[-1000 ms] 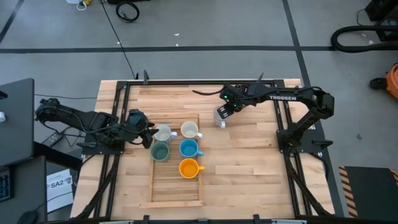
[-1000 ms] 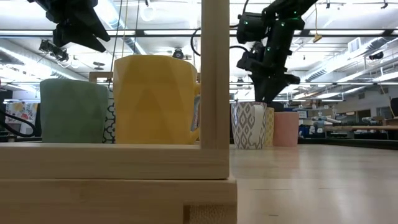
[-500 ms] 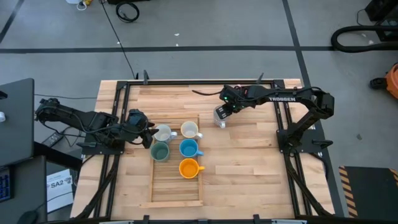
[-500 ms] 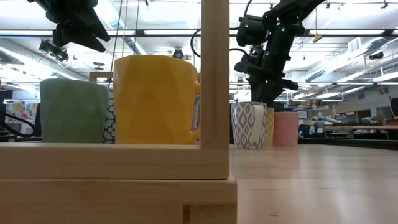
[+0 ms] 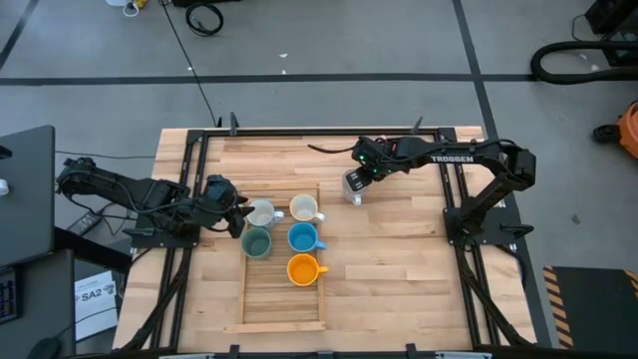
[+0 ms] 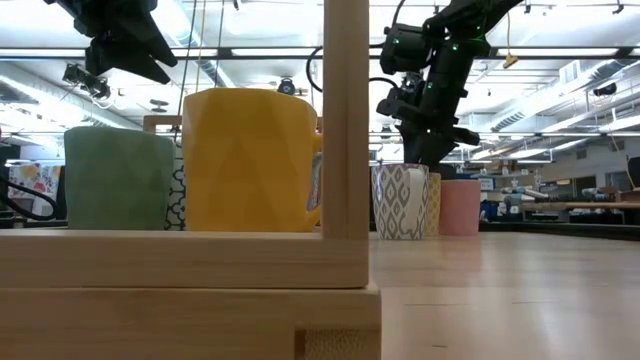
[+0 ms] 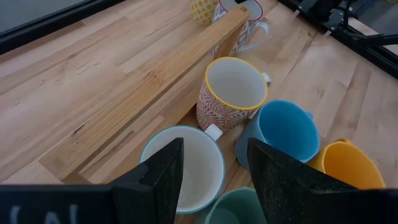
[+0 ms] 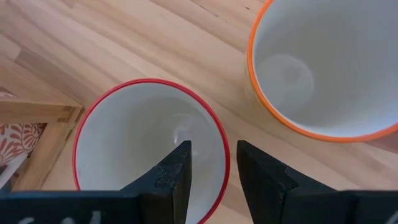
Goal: Place coffee mugs
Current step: Put the gray and white mug on the shelf aligned with the dark yellow mug
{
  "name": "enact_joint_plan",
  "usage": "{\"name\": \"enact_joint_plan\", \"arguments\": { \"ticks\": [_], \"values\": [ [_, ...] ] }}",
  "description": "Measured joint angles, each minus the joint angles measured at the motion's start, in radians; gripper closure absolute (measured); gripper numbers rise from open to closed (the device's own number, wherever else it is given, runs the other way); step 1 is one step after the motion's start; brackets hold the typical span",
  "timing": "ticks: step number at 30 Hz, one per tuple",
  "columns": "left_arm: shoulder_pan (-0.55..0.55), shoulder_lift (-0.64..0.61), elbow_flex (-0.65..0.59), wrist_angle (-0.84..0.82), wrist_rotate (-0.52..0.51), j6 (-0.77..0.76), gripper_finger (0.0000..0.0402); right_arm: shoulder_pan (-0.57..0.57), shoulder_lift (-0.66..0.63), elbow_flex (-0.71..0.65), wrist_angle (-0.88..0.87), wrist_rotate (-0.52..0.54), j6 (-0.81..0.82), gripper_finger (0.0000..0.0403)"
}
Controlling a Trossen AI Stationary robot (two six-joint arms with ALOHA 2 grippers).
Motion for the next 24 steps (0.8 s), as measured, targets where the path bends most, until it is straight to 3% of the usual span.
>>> {"name": "enact_joint_plan", "arguments": {
  "ticks": [13, 24],
  "values": [
    [0.000, 0.000, 0.000, 0.000, 0.000, 0.000, 0.0219, 0.000, 0.000, -0.008, 0.010, 0.002, 0.033, 0.0270],
    [0.000, 0.000, 0.000, 0.000, 0.000, 0.000, 0.0219, 0.011, 0.000, -0.138, 0.188, -0.026, 0.062, 0.0270]
  ]
}}
